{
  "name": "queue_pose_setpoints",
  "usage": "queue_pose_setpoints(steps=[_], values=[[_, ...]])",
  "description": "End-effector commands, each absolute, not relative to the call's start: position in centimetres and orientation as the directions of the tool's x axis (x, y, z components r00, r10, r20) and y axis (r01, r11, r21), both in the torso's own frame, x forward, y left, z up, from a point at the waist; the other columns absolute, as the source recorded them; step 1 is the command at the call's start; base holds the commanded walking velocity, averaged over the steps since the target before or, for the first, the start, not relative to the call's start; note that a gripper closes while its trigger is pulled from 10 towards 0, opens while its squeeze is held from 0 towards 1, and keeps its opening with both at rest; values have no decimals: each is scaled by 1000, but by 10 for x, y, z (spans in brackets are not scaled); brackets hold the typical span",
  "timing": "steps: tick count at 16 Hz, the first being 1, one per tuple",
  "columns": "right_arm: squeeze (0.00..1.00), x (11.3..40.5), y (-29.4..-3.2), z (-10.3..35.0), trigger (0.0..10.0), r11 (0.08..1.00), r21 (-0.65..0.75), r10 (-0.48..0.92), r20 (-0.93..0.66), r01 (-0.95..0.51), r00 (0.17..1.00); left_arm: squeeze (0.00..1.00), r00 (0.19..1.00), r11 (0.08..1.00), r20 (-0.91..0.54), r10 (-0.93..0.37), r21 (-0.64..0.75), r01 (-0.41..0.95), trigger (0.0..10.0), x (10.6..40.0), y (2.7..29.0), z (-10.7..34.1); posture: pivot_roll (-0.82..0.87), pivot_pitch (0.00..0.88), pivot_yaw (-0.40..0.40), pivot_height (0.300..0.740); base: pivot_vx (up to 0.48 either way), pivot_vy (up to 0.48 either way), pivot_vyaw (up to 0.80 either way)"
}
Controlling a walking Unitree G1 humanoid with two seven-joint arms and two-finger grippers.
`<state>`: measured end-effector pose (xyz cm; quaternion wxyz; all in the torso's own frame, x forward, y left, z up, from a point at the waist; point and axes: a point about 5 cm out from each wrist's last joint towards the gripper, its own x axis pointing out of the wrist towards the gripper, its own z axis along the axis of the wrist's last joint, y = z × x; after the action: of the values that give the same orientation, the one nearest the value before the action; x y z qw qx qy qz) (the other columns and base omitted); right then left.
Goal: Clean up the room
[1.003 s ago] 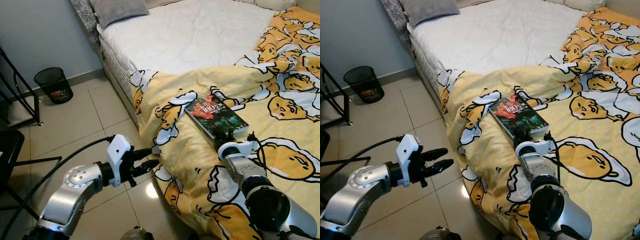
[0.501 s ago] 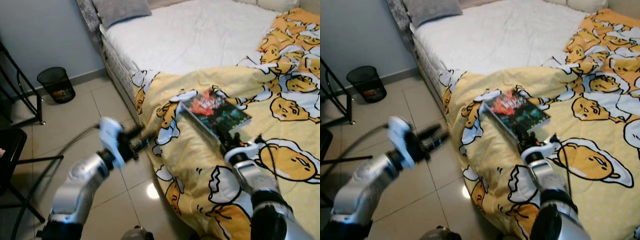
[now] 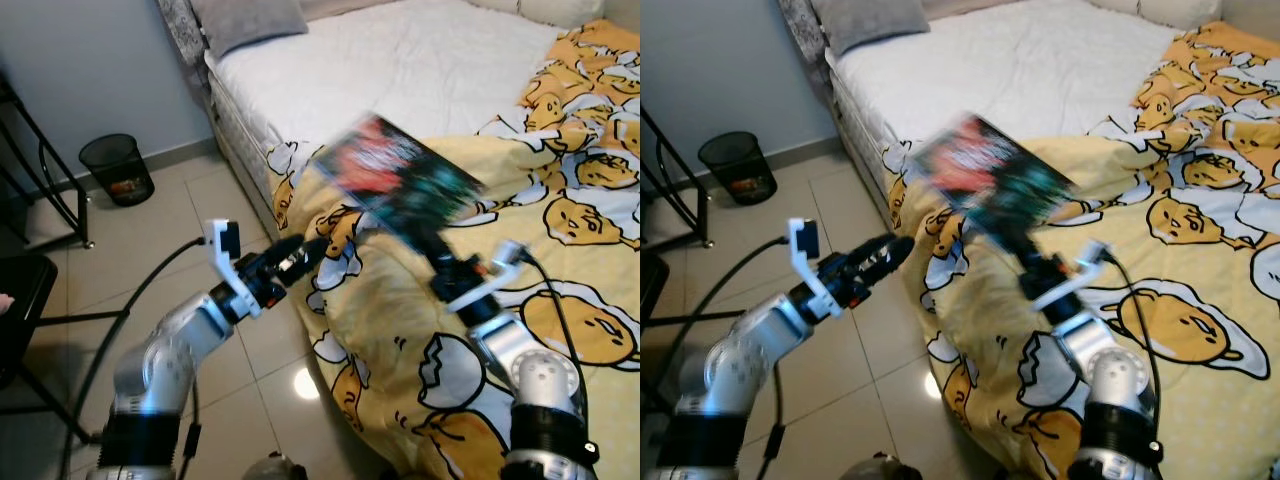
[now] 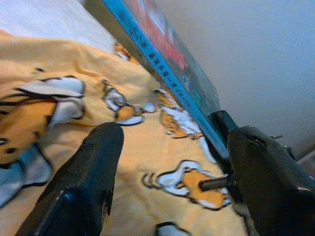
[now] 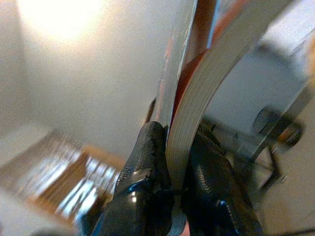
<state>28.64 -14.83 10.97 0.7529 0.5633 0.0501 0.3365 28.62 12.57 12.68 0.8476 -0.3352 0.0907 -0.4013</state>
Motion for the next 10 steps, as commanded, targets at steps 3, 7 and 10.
queue_pose_setpoints(steps=[3,7,10], values=[[0,277,-135,125,0,97,836,650,358,-540,670,0,639,374,130,-758,-717,589,10000,294,125,127,-38,0,67,740,0,0,0],[0,268,-128,131,0,91,820,703,348,-564,620,0,613,360,198,-765,-658,661,10000,306,119,135,-49,0,73,740,0,0,0],[0,268,-128,132,0,92,820,705,347,-565,618,0,626,407,231,-745,-586,701,0,310,114,136,-56,0,74,740,0,0,0]])
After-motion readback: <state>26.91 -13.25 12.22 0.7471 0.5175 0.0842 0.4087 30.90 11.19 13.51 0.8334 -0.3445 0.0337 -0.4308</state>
